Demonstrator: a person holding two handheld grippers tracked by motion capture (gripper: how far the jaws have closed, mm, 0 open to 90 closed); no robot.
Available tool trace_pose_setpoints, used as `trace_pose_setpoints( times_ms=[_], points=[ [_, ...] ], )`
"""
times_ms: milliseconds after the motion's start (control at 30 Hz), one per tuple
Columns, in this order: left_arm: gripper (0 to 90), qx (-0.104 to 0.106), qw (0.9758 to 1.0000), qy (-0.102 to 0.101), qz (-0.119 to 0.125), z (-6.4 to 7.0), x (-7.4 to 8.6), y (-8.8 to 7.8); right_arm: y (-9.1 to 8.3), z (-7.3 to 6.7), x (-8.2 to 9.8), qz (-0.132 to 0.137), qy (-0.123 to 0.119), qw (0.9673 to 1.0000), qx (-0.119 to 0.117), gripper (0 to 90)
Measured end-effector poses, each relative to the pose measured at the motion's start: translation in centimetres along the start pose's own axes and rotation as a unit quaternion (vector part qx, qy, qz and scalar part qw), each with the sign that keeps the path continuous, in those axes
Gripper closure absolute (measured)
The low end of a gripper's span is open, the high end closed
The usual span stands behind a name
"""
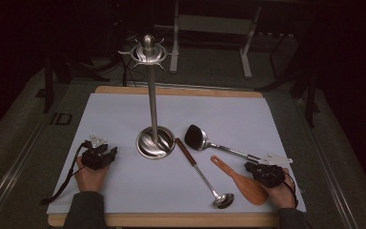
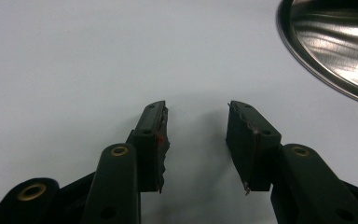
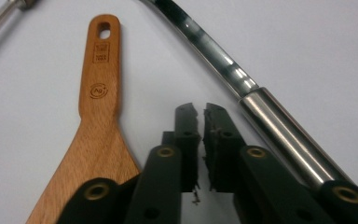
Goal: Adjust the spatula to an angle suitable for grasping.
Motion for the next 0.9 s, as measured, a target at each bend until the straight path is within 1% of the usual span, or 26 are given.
trace_pose_setpoints(
  times_ms=[67, 167, 300, 500, 600, 733, 900],
  points=[
    [58.0, 0.000, 1.0000, 0.001, 0.000, 0.0, 0.0, 0.0, 0.1, 0.0, 0.1, -0.005, 0.000, 1.0000, 0.002, 87.1],
    [58.0, 0.000, 1.0000, 0.001, -0.001, 0.0, 0.0, 0.0, 0.1, 0.2, 0.3, -0.011, 0.003, 0.9999, 0.007, 87.6],
    [58.0, 0.000, 1.0000, 0.001, 0.000, 0.0, 0.0, 0.0, 0.0, 0.1, 0.0, -0.004, 0.001, 1.0000, 0.009, 87.6],
    [58.0, 0.000, 1.0000, 0.001, 0.000, 0.0, 0.0, 0.0, 0.0, 0.2, 0.1, -0.010, 0.002, 0.9999, 0.012, 87.8],
    [58.0, 0.000, 1.0000, 0.001, 0.000, 0.0, 0.0, 0.0, 0.1, 0.1, -0.3, -0.008, -0.005, 0.9999, 0.011, 88.4],
    [58.1, -0.001, 1.0000, 0.002, 0.000, 0.0, 0.0, 0.0, 0.6, -0.7, -0.8, -0.008, -0.021, 0.9997, 0.006, 89.9],
    [58.0, -0.001, 1.0000, 0.002, -0.001, 0.0, 0.0, 0.0, 1.3, -1.4, -1.4, -0.012, -0.032, 0.9994, 0.002, 90.0]
  ],
)
Point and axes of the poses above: each handheld gripper's, and its own axes: y roughly forward along the jaws, x roughly out of its underside, z roughly to its right, the point moved 5 cm from there along y, roughly forward along the jaws, and after that the axes turned 14 degrees about x, right-handed, at the moved point
